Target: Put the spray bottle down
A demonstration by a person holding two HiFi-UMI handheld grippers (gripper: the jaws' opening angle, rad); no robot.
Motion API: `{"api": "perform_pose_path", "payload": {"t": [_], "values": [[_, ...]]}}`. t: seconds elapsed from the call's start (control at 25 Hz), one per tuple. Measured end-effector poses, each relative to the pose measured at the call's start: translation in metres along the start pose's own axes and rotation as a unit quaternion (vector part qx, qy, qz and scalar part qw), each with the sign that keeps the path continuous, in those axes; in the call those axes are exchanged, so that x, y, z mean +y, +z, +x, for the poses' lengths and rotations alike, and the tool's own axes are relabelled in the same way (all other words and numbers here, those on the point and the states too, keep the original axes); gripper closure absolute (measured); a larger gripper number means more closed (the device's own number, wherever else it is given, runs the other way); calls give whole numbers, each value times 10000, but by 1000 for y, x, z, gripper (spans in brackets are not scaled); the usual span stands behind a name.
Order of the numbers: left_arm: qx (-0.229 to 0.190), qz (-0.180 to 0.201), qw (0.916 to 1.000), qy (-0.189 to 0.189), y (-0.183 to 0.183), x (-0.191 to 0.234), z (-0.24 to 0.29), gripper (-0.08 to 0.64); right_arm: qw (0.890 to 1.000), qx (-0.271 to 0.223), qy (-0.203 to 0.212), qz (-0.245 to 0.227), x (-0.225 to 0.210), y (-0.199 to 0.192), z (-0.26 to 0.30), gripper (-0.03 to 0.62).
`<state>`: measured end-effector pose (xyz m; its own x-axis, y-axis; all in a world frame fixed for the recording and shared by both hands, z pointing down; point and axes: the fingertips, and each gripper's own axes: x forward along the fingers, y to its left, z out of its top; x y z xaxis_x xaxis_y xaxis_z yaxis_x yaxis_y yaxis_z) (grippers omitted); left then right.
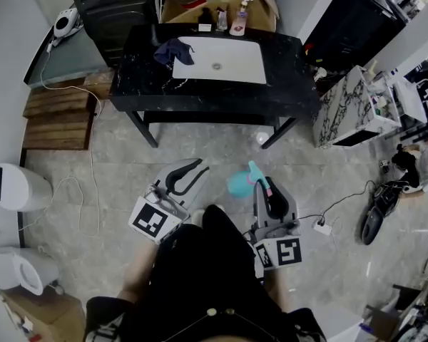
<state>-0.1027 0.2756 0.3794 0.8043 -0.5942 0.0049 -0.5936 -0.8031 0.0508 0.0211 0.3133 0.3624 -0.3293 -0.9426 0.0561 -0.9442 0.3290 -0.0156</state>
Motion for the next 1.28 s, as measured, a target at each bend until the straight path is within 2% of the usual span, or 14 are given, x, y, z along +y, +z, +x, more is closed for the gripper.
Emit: {"api": "perform_pose_path", "payload": {"t": [0.36,0.72,0.96,1.28], "values": [[102,-257,9996,92,-17,19,9,482,10000,-11,-74,-61,-19,-1,25,523],[184,-242,9994,153,-20,56,65,482,9998,68,-141,-87,-73,-2,78,523],[188,-214,9989,365,-18,96,115,483,9999,107,-34,-70,-118,-1,133,523],[227,-179,9961,838,-20,151,178,483,9997,156,168,-84,-176,-1,206,523]]}}
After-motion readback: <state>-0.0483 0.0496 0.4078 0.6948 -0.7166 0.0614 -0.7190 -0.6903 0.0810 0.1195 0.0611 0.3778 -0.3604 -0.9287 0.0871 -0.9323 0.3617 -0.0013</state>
